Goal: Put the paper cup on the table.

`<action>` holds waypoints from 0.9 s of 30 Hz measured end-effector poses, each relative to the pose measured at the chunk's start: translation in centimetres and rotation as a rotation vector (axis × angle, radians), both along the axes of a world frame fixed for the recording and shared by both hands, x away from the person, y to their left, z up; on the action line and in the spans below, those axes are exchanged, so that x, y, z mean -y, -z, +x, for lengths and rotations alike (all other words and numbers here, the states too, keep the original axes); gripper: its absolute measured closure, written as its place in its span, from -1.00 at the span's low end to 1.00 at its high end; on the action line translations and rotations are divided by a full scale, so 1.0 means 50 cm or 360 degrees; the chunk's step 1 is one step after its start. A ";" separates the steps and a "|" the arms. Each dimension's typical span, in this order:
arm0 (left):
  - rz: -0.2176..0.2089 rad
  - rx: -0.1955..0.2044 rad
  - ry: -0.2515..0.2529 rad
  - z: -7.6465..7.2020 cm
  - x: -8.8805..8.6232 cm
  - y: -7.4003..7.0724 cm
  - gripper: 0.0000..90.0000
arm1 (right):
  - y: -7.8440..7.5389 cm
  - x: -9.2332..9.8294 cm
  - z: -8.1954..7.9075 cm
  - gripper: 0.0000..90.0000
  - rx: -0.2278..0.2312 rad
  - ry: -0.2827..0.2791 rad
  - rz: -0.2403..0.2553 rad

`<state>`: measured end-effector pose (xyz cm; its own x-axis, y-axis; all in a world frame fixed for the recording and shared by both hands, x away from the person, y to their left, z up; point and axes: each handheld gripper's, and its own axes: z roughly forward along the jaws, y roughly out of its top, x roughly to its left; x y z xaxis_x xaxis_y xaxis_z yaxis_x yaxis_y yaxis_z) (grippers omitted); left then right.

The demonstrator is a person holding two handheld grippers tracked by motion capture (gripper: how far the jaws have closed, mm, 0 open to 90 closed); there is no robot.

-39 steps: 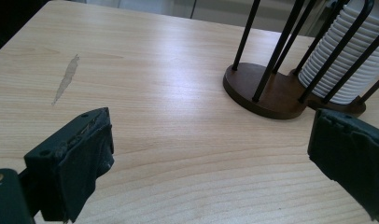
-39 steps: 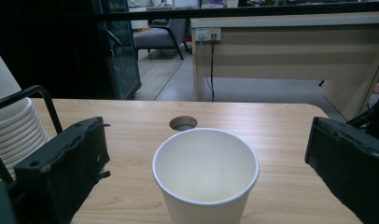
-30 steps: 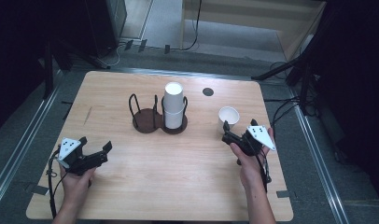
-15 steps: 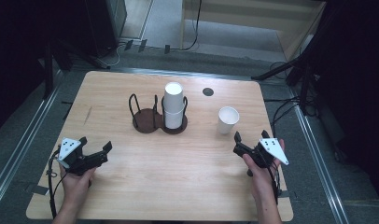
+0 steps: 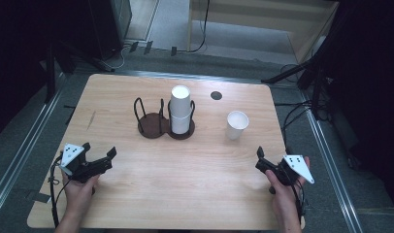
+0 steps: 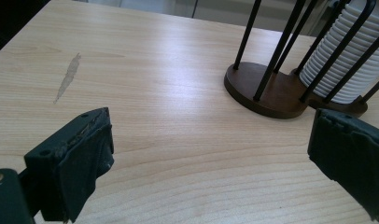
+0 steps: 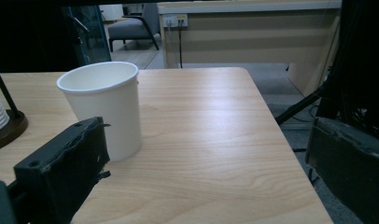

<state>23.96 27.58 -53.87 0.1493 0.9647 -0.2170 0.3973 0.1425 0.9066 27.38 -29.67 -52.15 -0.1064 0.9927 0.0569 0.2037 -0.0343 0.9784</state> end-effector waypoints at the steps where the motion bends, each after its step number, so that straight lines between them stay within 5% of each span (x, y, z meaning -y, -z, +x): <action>1: 0.0000 0.0000 0.0000 0.000 0.000 0.000 -0.99 | 0.002 0.006 -0.004 -1.00 -0.0004 0.0009 -0.0002; 27: -0.0010 0.0000 0.0000 -0.001 0.001 0.000 -0.99 | 0.038 0.117 -0.097 -1.00 -0.0082 0.0137 -0.0008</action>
